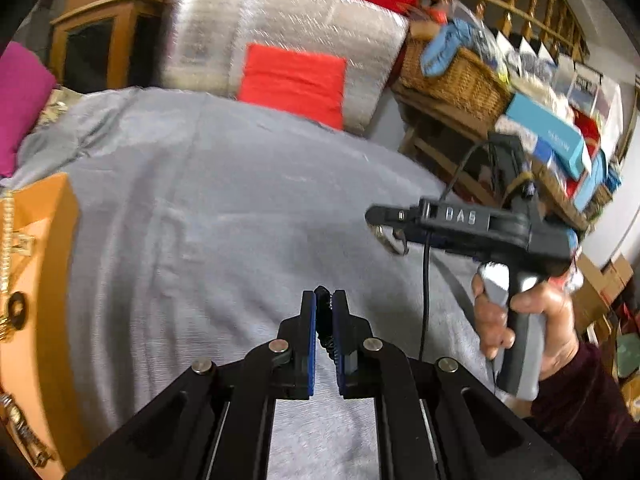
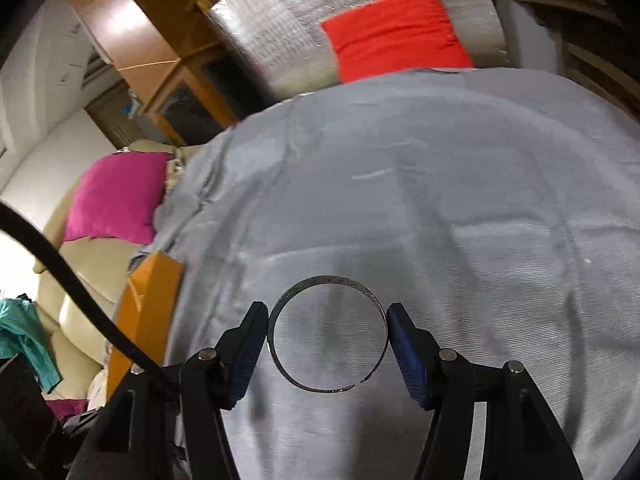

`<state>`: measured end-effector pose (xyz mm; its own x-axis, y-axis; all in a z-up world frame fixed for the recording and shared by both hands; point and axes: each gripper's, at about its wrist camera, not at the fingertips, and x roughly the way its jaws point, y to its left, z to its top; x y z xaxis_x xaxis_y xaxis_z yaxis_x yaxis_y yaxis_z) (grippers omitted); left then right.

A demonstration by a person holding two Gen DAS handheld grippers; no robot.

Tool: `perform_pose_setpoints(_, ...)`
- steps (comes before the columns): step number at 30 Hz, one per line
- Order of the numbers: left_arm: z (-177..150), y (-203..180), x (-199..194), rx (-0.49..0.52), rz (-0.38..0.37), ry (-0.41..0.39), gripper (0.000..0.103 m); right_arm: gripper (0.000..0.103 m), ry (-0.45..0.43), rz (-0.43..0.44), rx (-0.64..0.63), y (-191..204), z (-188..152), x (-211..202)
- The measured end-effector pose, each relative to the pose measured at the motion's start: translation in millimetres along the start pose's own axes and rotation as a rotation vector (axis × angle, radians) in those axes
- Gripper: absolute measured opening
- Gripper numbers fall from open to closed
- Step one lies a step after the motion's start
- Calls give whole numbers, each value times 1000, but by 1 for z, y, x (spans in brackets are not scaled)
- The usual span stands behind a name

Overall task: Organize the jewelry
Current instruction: 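Carry the scrunchie to the orange tray while the right tool carries the bangle, then release the scrunchie in the tray while the right tool drops the silver bangle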

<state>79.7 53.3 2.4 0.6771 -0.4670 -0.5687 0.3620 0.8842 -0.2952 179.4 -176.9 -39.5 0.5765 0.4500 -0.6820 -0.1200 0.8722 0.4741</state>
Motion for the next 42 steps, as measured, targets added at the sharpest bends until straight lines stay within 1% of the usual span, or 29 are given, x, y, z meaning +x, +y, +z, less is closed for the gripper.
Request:
perform_pose_setpoints(5, -4, 27, -62, -42, 73, -102, 8, 64, -1, 92, -31, 46, -8, 5)
perform_pose_setpoints(9, -12, 62, -110, -80, 159, -158, 8, 64, 28, 182, -82, 101, -17, 16)
perform_pose_setpoints(12, -19, 97, -152, -121, 235, -199, 8, 64, 65, 249, -131, 154, -28, 30)
perform_pose_setpoints(15, -27, 126, -184, -145, 309, -233, 8, 64, 97, 277, -203, 200, -39, 40)
perform_pose_setpoints(17, -33, 145, -199, -166, 352, -240, 8, 64, 122, 299, -256, 233, -49, 47)
perform_pose_setpoints(20, -42, 171, -211, -197, 407, -237, 8, 64, 166, 332, -336, 279, -68, 58)
perform_pose_setpoints(24, -53, 195, -218, -221, 447, -226, 8, 64, 225, 350, -420, 320, -94, 73)
perform_pose_setpoints(27, -58, 204, -218, -230, 437, -219, 8, 64, 259, 329, -467, 336, -108, 88)
perform_pose_setpoints(29, -61, 205, -214, -235, 417, -207, 8, 64, 273, 312, -458, 342, -107, 100)
perform_pose_setpoints(33, -60, 204, -195, -252, 352, -179, 8, 64, 280, 269, -411, 342, -90, 126)
perform_pose_setpoints(37, -55, 207, -162, -292, 284, -145, 8, 64, 320, 242, -359, 338, -76, 150)
perform_pose_setpoints(39, -56, 213, -140, -337, 243, -108, 8, 64, 331, 225, -343, 337, -72, 163)
perform_pose_setpoints(42, -59, 220, -115, -379, 215, -59, 8, 64, 351, 202, -323, 335, -68, 183)
